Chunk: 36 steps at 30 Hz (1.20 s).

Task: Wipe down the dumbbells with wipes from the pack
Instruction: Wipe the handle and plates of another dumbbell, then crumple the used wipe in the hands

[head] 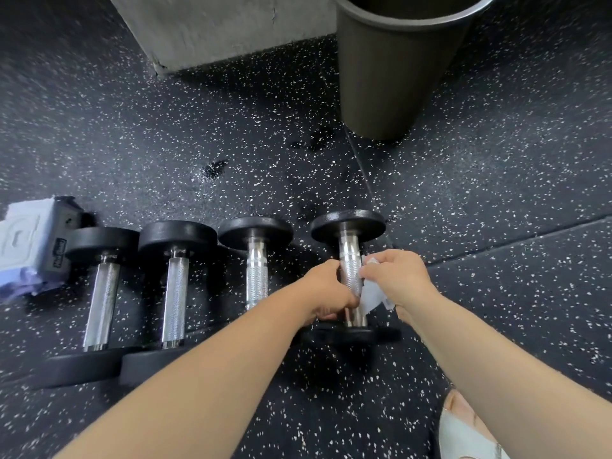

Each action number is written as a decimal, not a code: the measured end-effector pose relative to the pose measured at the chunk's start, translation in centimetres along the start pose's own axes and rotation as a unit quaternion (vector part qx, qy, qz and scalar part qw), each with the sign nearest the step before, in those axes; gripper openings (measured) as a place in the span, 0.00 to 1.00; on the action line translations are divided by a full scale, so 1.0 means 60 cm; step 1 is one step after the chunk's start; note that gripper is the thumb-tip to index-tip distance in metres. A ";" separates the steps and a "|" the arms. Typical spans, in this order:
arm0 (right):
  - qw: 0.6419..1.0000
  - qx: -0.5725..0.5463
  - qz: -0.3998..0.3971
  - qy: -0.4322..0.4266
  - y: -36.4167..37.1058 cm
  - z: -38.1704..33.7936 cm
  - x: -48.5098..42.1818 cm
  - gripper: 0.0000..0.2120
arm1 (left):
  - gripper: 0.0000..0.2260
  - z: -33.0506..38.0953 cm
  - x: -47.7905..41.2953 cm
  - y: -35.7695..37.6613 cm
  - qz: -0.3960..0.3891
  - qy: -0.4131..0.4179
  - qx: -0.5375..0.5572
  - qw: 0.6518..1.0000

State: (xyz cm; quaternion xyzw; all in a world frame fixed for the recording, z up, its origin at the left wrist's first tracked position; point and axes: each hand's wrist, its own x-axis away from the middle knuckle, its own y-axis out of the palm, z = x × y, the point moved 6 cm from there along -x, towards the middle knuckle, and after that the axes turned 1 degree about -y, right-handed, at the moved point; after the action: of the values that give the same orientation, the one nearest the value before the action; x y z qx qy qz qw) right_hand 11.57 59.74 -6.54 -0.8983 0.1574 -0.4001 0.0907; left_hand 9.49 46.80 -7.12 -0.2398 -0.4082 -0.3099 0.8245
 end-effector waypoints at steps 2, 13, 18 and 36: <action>1.000 0.005 0.007 0.002 0.000 0.000 -0.006 0.05 | 0.22 0.000 0.000 0.003 0.009 -0.003 -0.008 1.000; 0.999 0.028 0.013 -0.011 -0.011 -0.047 0.025 0.08 | 0.26 0.074 0.061 -0.038 0.070 0.025 -0.114 0.991; 0.997 0.065 -0.020 -0.030 -0.027 -0.124 0.084 0.07 | 0.13 0.140 0.156 -0.064 0.068 0.044 -0.090 0.993; 0.989 0.053 -0.072 -0.115 -0.081 -0.366 0.405 0.10 | 0.26 0.278 0.538 -0.117 0.147 0.187 0.040 0.971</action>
State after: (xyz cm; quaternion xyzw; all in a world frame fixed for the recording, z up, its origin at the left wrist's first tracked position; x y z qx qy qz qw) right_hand 11.47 54.82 26.21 -0.9415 0.0591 -0.3070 0.1262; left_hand 11.13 42.56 29.62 -0.2017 -0.2190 -0.2086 0.9316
